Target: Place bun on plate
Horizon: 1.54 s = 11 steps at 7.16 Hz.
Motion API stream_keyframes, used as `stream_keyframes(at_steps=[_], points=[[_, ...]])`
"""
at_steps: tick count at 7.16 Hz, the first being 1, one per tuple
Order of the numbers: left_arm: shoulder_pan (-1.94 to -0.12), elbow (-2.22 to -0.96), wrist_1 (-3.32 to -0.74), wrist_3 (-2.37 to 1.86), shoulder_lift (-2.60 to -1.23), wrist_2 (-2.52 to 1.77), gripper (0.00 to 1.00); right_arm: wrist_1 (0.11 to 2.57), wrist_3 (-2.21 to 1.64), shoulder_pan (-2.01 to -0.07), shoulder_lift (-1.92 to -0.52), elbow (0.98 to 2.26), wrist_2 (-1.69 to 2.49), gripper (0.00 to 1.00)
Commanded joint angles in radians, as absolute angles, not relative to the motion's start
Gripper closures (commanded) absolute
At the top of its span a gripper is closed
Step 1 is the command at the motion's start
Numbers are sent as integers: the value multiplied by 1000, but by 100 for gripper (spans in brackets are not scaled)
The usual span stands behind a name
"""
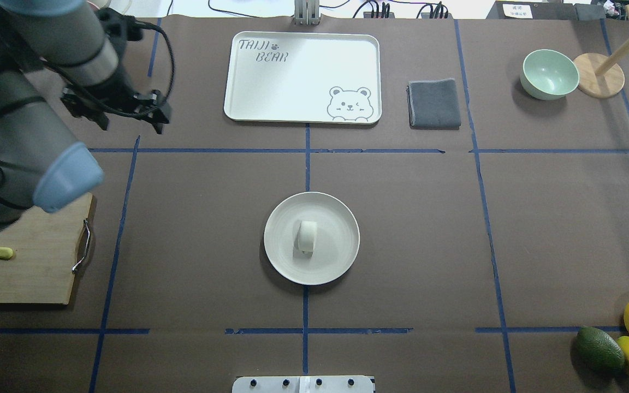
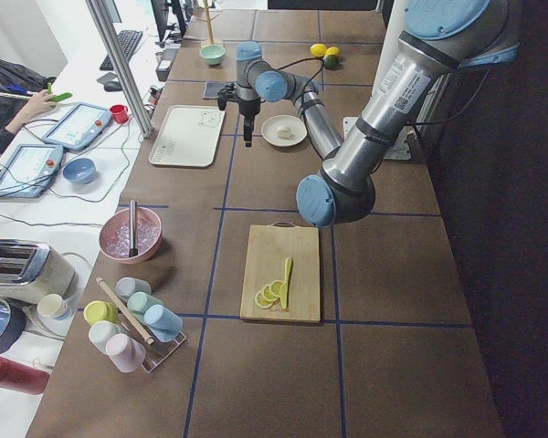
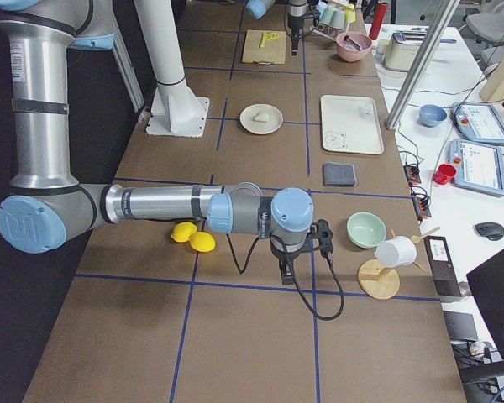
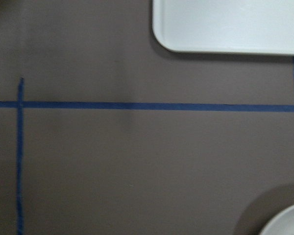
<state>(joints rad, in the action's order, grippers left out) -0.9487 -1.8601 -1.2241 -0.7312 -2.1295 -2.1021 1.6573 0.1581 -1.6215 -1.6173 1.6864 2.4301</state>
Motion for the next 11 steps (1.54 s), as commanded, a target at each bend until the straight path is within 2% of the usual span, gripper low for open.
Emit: stream_keyframes(at_steps=[1, 5, 7, 9, 11], points=[[-1151, -1864, -1172, -425, -2007, -2199, 0, 1657, 156, -1623, -1631, 1684, 2425, 0], [-1420, -1826, -1189, 35, -1784, -2236, 0, 1619, 30, -1623, -1632, 1681, 2419, 0], [-1514, -1736, -1231, 151, -1750, -2307, 0, 1479, -60, -1623, -1643, 1646, 2395, 0], [-1572, -1623, -1305, 189, -1737, -2338, 0, 1471, -49, -1623, -1638, 1641, 2401, 0], [-1609, -1598, -1313, 190, -1694, -2364, 0, 1471, -60, -1623, -1635, 1644, 2402, 0]])
